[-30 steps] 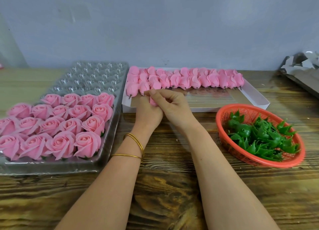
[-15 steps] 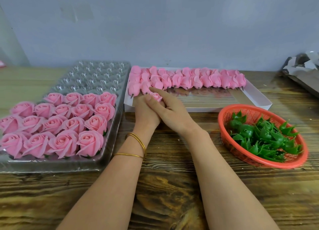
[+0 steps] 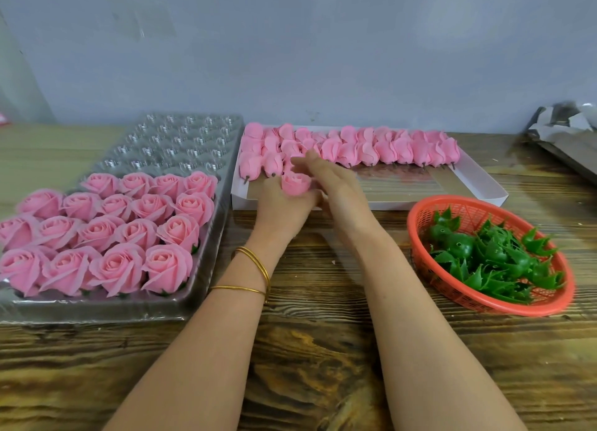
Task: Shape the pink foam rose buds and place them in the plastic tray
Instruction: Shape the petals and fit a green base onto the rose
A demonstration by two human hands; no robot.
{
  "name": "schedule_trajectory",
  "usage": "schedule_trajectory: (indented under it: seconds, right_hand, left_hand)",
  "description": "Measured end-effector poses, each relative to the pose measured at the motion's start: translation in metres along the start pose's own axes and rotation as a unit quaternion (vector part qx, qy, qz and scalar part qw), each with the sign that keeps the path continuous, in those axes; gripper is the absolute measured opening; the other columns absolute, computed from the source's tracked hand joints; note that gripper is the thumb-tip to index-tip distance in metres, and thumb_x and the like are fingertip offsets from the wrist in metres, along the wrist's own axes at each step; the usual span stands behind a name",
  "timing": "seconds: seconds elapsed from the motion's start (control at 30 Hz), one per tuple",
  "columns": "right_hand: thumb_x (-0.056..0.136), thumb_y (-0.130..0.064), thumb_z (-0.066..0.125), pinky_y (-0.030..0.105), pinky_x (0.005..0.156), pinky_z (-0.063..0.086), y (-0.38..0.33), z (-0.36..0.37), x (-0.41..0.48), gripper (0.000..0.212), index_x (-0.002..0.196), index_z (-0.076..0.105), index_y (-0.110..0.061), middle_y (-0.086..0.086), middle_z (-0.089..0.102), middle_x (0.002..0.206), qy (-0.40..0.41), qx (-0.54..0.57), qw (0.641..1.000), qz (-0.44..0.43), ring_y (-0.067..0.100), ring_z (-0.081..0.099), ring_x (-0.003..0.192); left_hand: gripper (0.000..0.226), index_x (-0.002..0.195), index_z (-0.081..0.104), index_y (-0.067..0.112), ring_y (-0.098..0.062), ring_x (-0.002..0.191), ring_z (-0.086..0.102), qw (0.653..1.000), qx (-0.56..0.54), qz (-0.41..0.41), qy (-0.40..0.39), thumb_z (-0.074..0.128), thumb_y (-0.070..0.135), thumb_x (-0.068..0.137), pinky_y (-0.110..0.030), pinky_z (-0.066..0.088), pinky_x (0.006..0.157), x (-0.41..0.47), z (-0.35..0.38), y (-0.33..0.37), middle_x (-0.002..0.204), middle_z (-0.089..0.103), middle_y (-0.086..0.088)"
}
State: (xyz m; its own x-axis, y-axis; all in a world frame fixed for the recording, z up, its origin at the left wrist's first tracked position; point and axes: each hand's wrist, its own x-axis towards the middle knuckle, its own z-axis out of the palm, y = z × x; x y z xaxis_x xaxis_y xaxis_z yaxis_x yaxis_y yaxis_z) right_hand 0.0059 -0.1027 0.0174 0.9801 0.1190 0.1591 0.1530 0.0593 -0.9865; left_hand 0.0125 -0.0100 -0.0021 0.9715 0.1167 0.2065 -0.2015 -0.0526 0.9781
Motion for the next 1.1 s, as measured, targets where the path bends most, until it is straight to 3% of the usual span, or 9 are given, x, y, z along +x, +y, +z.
schedule_trajectory:
  seconds: [0.07,0.17,0.37,0.6,0.77,0.87,1.0,1.1]
  right_hand:
    - [0.098,-0.034,0.054,0.021,0.083,0.054,0.000,-0.004,0.002,0.030,0.099,0.073,-0.011,-0.002,0.076,0.096,0.023,0.058,0.998,-0.003,0.009,0.070,0.097]
    - [0.094,-0.027,0.059,0.024,0.077,0.056,-0.001,-0.007,0.003,0.025,0.085,0.074,-0.009,0.000,0.076,0.086,0.023,0.104,0.994,-0.008,0.010,0.070,0.084]
    - [0.077,-0.030,0.066,0.022,0.074,0.055,-0.001,-0.014,0.000,0.022,0.076,0.078,-0.011,0.005,0.075,0.085,-0.062,0.117,0.991,0.002,0.012,0.069,0.081]
    - [0.077,-0.028,0.068,0.022,0.075,0.055,-0.001,-0.014,-0.003,0.022,0.083,0.077,-0.008,0.008,0.076,0.093,-0.111,0.108,0.988,0.029,0.014,0.070,0.090]
    - [0.074,-0.028,0.070,0.031,0.072,0.052,-0.001,-0.012,-0.004,0.024,0.090,0.078,-0.012,0.011,0.074,0.094,-0.118,0.090,0.988,0.049,0.016,0.067,0.088]
    - [0.073,-0.022,0.072,0.026,0.070,0.056,0.000,-0.013,-0.005,0.026,0.095,0.076,-0.009,0.011,0.073,0.092,-0.126,0.093,0.986,0.058,0.014,0.068,0.088]
    - [0.073,-0.018,0.071,0.026,0.074,0.057,0.000,-0.013,-0.005,0.028,0.098,0.074,-0.007,0.011,0.073,0.098,-0.141,0.113,0.982,0.063,0.013,0.069,0.093]
    - [0.076,-0.016,0.068,0.026,0.075,0.057,0.000,-0.013,-0.005,0.029,0.102,0.071,-0.005,0.010,0.071,0.101,-0.152,0.133,0.977,0.066,0.012,0.068,0.095]
  left_hand:
    - [0.034,0.047,0.062,0.027,-0.002,0.030,0.036,0.995,-0.050,-0.034,-0.080,0.064,0.004,0.071,-0.014,0.027,0.035,-0.004,0.001,-0.001,0.036,0.042,0.012]
    - [0.036,0.049,0.048,0.015,-0.008,0.028,0.026,0.977,-0.099,-0.074,-0.172,0.056,-0.011,0.071,-0.012,0.021,0.037,-0.007,0.002,-0.001,0.037,0.033,0.003]
    - [0.036,0.059,0.039,0.008,-0.008,0.030,0.023,0.954,-0.108,-0.119,-0.255,0.051,-0.020,0.077,-0.013,0.016,0.039,-0.008,-0.001,0.002,0.038,0.031,0.000]
    - [0.034,0.062,0.040,0.008,-0.007,0.031,0.025,0.948,-0.112,-0.147,-0.259,0.051,-0.019,0.079,-0.012,0.017,0.039,-0.007,-0.002,0.002,0.038,0.032,0.000]
    - [0.035,0.062,0.039,0.010,-0.007,0.030,0.025,0.955,-0.116,-0.141,-0.235,0.043,-0.021,0.079,-0.010,0.020,0.038,-0.008,-0.002,0.005,0.039,0.029,0.001]
    - [0.040,0.055,0.035,0.011,-0.006,0.030,0.025,0.956,-0.118,-0.143,-0.229,0.043,-0.022,0.077,-0.009,0.021,0.037,-0.008,-0.001,0.005,0.040,0.028,0.003]
    - [0.038,0.054,0.035,0.012,-0.004,0.029,0.027,0.960,-0.124,-0.139,-0.212,0.044,-0.020,0.073,-0.009,0.021,0.035,-0.008,-0.001,0.004,0.038,0.027,0.005]
    - [0.025,0.054,0.035,0.016,-0.003,0.029,0.027,0.965,-0.141,-0.115,-0.187,0.044,-0.007,0.059,-0.009,0.020,0.036,-0.009,0.003,0.004,0.039,0.023,0.007]
